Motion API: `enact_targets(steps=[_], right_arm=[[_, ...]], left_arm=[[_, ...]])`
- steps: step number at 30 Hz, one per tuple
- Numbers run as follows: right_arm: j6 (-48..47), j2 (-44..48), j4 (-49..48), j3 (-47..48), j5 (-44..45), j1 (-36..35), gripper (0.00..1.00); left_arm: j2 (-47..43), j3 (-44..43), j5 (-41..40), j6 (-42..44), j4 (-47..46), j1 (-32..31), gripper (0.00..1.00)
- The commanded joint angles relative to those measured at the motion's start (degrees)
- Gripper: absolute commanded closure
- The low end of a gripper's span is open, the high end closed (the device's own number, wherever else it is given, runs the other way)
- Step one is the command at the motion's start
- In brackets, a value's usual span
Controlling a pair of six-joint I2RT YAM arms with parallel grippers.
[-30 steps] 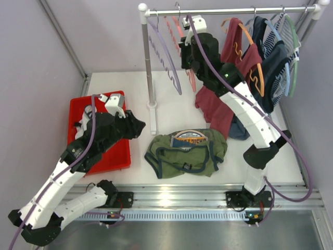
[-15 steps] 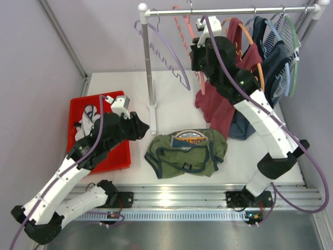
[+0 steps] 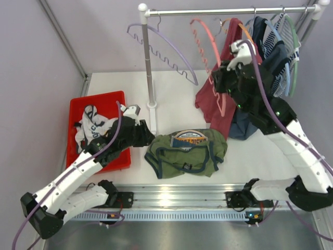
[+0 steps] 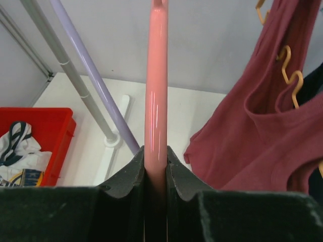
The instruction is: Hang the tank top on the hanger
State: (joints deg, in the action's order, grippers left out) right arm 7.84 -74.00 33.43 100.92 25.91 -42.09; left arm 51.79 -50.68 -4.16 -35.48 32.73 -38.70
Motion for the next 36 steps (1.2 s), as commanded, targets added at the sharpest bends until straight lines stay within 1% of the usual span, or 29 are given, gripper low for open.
enact_targets(steps=[1, 2, 3, 4, 5, 8, 9, 12, 14, 16, 18, 19, 22, 24, 28, 30, 34, 36], right_arm=[[5.34, 10.85, -1.53, -7.21, -1.37, 0.60, 1.00], [6.30, 13.07, -1.00, -9.58, -2.69, 0.51, 1.00], [8.14, 15.26, 0.48, -14.48, -4.01, 0.51, 1.00], [9.03, 19.20, 1.54, -16.53, -5.68, 0.43, 1.00], [9.65, 20.98, 2.86, -18.38, -6.39, 0.43, 1.00], [11.93, 27.92, 8.04, -26.19, -10.26, 0.34, 1.00], [13.16, 29.33, 10.84, -27.52, -11.22, 0.34, 1.00], [15.63, 36.27, 15.07, -32.45, -15.79, 0.34, 1.00], [16.42, 38.30, 17.36, -34.29, -19.83, 0.25, 1.00], [17.30, 40.85, 20.52, -35.00, -24.04, 0.25, 1.00], [17.91, 42.61, 23.50, -35.18, -25.56, 0.25, 1.00], [18.00, 42.97, 24.39, -35.18, -28.43, 0.25, 1.00], [17.57, 44.11, 26.60, -34.83, -30.91, 0.25, 1.00], [16.95, 43.85, 27.56, -35.01, -31.79, 0.25, 1.00], [15.90, 43.15, 27.65, -35.62, -37.23, 0.25, 1.00], [15.02, 42.71, 29.14, -35.10, -38.12, 0.25, 1.00], [12.82, 41.04, 32.48, -32.29, -40.05, 0.25, 1.00], [11.25, 39.73, 34.76, -30.79, -40.85, 0.25, 1.00]], left_arm=[[-0.03, 3.03, -2.67, -4.23, -4.43, -1.81, 0.58], [0.24, 3.56, -4.00, -5.11, -4.52, -2.86, 0.58], [0.42, 4.52, -5.40, -6.69, -4.52, -5.40, 0.58], [0.94, 4.97, -7.33, -7.57, -4.60, -6.99, 0.58], [1.29, 5.67, -10.83, -9.50, -4.52, -10.40, 0.58], [3.49, 6.55, -16.90, -13.10, -3.99, -15.95, 0.59], [4.02, 6.82, -17.71, -13.90, -3.82, -16.84, 0.59], [6.91, 7.61, -20.09, -16.98, -2.67, -18.43, 0.59], [7.88, 8.66, -21.41, -18.21, -3.11, -18.96, 0.58], [9.55, 8.93, -21.59, -18.74, -3.37, -19.05, 0.58], [10.87, 8.93, -22.46, -19.79, -2.94, -19.75, 0.58], [11.22, 9.01, -22.55, -20.06, -2.94, -20.01, 0.58], [12.72, 9.19, -22.29, -20.68, -3.46, -20.63, 0.57], [13.77, 8.93, -21.94, -20.41, -4.25, -20.80, 0.57], [15.36, 8.49, -22.73, -20.06, -4.17, -20.98, 0.57], [16.06, 8.40, -23.69, -19.45, -4.17, -20.89, 0.57], [17.55, 7.61, -24.75, -17.43, -4.34, -20.89, 0.58], [18.69, 7.08, -23.80, -15.94, -4.78, -20.11, 0.62]])
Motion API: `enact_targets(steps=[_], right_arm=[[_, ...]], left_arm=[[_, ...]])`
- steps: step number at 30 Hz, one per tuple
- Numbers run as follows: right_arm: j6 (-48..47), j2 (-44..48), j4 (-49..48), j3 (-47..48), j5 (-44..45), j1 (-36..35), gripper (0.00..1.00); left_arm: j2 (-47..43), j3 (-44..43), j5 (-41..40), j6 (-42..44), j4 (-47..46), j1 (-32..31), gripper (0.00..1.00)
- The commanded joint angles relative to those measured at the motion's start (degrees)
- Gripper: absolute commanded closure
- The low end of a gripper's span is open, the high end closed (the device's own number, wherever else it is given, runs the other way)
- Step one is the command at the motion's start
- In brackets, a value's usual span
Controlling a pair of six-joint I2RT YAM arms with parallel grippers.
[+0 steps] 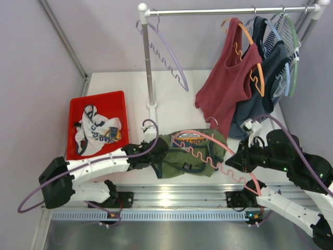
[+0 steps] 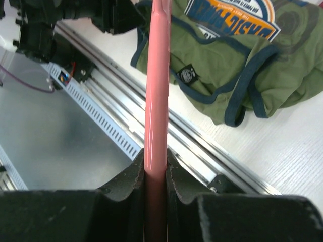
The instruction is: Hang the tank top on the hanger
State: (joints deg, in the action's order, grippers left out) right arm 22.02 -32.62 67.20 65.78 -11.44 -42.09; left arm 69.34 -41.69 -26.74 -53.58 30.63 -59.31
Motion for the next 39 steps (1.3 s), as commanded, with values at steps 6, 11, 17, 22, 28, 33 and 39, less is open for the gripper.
enact_targets(steps=[6, 11, 17, 22, 28, 33, 39], right_arm=[[-5.76, -3.15, 2.50, 3.22, -6.75, 0.25, 1.00], [-7.60, -4.29, -0.30, 1.20, -6.66, 0.25, 1.00], [-9.19, -6.22, -6.36, -3.02, -7.72, 0.25, 1.00], [-11.21, -7.72, -8.92, -3.82, -7.54, 0.16, 1.00], [-12.97, -9.57, -11.74, -3.20, -8.50, 0.16, 1.00], [-13.50, -9.39, -16.22, -6.53, -13.51, 0.16, 1.00], [-13.14, -7.37, -21.76, -11.19, -14.67, 0.07, 1.00]], left_arm=[[0.63, -2.25, 3.00, 6.12, -5.14, 3.76, 0.90], [-0.26, -4.97, 6.70, 10.42, -4.27, 6.13, 1.00], [0.35, -9.45, 11.88, 15.78, -1.37, 6.66, 1.00], [0.53, -12.97, 15.31, 20.52, 0.57, 6.66, 1.00], [1.15, -16.66, 18.92, 25.19, 5.13, 6.66, 1.00], [-0.70, -19.12, 19.53, 27.12, 6.01, 6.66, 1.00], [-1.66, -24.83, 22.17, 31.60, 7.68, 6.66, 1.00]])
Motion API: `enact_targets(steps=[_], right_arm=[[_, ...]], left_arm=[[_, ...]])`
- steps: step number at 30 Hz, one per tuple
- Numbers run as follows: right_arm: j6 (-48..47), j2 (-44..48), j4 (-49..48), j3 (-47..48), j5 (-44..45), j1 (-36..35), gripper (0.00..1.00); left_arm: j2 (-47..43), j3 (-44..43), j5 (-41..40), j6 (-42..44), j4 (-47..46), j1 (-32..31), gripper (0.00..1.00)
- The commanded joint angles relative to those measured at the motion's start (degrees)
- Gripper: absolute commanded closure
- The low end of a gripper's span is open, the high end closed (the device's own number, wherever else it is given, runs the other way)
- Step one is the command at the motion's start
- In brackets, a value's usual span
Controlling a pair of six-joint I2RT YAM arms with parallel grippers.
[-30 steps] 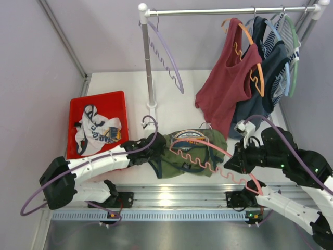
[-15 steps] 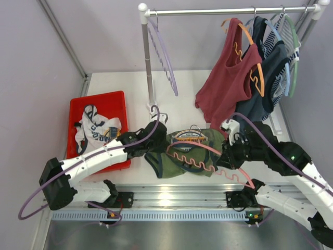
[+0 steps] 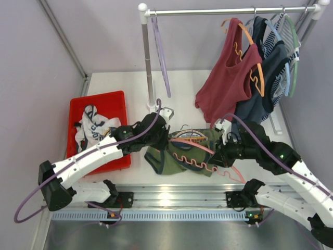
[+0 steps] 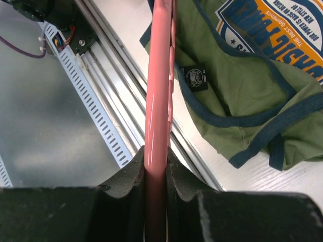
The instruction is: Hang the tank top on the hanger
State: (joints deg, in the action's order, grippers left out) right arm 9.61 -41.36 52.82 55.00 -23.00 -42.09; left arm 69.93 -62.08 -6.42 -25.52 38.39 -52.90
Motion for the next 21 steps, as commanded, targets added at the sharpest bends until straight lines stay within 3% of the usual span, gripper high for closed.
enact_targets(steps=[1, 8, 14, 21], right_arm=[[-0.64, 1.37, -8.42, -1.55, -3.01, 0.07, 1.00], [-0.38, 4.01, -15.90, -7.19, -5.47, 0.07, 1.00], [-0.38, 3.92, -19.85, -7.28, 0.15, -0.01, 1.00], [0.23, 2.43, -23.98, -8.68, 0.59, -0.80, 1.00]], left_arm=[[-2.26, -5.93, 3.06, 4.76, 0.71, 0.26, 1.00], [-1.64, -9.98, 8.85, 10.22, 3.62, 0.26, 1.00], [-1.29, -11.74, 16.25, 13.30, 5.28, 0.26, 1.00], [-1.03, -12.36, 13.89, 13.57, 5.38, 0.26, 1.00]])
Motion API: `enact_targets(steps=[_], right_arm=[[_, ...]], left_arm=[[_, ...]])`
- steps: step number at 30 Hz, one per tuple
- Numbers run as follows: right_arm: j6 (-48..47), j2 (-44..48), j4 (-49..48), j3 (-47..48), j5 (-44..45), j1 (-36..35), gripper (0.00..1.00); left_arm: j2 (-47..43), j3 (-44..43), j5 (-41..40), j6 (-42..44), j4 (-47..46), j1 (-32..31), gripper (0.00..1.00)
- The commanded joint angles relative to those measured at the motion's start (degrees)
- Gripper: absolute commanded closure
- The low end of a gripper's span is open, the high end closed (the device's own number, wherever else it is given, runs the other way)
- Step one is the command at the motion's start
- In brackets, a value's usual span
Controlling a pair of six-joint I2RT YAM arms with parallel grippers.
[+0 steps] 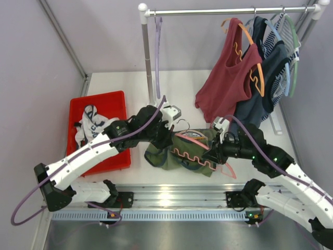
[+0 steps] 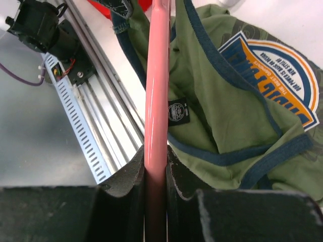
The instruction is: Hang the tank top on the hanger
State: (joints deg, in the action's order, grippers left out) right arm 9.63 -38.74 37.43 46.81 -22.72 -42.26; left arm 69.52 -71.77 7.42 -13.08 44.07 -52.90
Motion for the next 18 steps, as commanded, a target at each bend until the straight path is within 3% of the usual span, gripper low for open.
enact_targets(steps=[1, 7, 14, 15, 18], right_arm=[[0.48, -0.11, -10.08, -1.97, 0.92, -1.76, 1.00], [3.46, 0.16, -15.79, -5.84, 4.43, -5.36, 1.00], [6.01, 0.94, -23.10, -10.77, 10.68, -11.00, 1.00], [6.10, 0.86, -23.54, -11.03, 10.94, -11.26, 1.00], [6.46, 0.69, -24.86, -12.00, 11.29, -11.70, 1.00]], left_arm=[[-0.52, -2.94, -1.60, 0.87, -0.65, 0.26, 1.00], [-0.96, -3.12, -6.89, -1.07, -4.50, 0.26, 0.99], [-2.37, -1.10, -14.45, -2.21, -5.49, 0.26, 0.75], [-2.80, 0.12, -16.19, -2.65, -5.93, 0.26, 0.67], [-5.35, 3.20, -16.04, -3.00, -9.78, 0.26, 0.62]])
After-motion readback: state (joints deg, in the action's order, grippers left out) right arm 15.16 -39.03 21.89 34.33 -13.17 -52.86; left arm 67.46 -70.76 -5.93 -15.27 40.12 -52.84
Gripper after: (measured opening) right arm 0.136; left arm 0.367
